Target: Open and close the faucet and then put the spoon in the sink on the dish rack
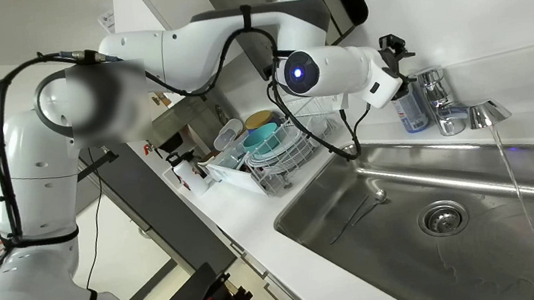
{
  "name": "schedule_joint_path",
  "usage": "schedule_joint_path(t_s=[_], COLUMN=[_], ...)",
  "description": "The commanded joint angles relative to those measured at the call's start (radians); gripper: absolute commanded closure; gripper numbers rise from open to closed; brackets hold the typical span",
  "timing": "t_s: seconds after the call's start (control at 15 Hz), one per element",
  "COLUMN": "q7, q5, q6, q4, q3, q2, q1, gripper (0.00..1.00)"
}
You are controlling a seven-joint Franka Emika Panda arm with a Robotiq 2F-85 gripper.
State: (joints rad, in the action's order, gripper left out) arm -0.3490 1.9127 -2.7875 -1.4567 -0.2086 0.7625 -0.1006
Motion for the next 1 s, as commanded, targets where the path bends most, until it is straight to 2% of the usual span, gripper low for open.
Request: schedule_joint_path(t_s=[0.0,0.27,0.53,0.93], q7=[0.018,-0.009,-0.101,-0.336], q5=[0.020,0.053,0.148,0.401], q6=[0.006,0.000,-0.014,-0.008], q4=[0.039,0.027,0.026,0.034], q3=[0.005,0.003,-0.002,-0.023], q2=[0.021,0.020,0.020,0.050], q1=[-0.010,-0.013,-0.010,-0.002], gripper=[0.73,0.99,0.98,0.98])
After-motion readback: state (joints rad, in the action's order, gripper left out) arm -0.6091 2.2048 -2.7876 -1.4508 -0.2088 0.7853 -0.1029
